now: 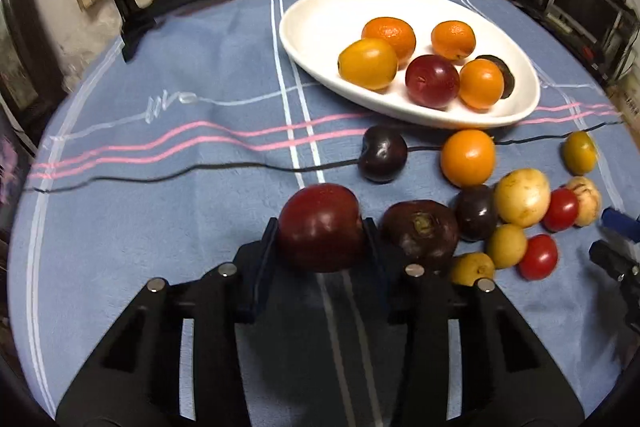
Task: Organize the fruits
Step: 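Grasp the speckled fruit with the right tool while the left grasps a red tomato, place both on plate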
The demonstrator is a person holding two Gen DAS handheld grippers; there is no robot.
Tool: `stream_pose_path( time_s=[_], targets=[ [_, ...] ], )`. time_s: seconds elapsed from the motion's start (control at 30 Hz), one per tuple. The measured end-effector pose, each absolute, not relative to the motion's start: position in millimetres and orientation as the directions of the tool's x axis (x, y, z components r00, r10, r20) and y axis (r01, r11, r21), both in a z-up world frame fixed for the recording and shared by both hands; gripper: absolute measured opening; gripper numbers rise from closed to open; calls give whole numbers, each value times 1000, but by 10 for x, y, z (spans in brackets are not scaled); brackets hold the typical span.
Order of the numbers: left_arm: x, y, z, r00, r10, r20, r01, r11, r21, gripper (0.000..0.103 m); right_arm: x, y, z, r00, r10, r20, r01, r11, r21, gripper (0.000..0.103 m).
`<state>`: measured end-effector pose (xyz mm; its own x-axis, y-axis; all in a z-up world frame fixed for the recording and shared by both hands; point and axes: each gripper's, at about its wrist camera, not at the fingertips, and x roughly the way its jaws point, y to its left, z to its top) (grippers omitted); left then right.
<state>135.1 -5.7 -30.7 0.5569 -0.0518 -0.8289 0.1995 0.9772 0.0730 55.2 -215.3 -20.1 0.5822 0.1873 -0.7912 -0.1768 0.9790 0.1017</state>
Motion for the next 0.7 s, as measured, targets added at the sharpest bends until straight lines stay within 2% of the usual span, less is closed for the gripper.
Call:
stream_pose_path(
  time_s=[0.13, 0.3, 0.37, 0.43, 0.7],
  targets=[
    [1314, -46, -312, 565, -58, -823, 199, 978, 67, 41, 723, -2043, -281, 547, 136, -826, -197, 980, 31, 47],
    [1309, -39, -307, 561, -69, -825, 201, 978, 54, 41, 895, -1942, -295, 558, 110, -822, -205, 979, -9, 47],
    [1309, -20, -303, 558, -75, -826, 200, 979, 47, 41, 948, -1936, -283, 572, 108, -813, -197, 980, -8, 41],
    [1299, -8, -290, 559, -75, -826, 196, 980, 43, 41, 947, -1936, -258, 574, 107, -812, -192, 981, -7, 40],
    [1150, -46, 79, 610, -111, -784, 220, 975, 33, 42, 643, -2034, 245, 683, 167, -711, -219, 976, 19, 40]
  ],
)
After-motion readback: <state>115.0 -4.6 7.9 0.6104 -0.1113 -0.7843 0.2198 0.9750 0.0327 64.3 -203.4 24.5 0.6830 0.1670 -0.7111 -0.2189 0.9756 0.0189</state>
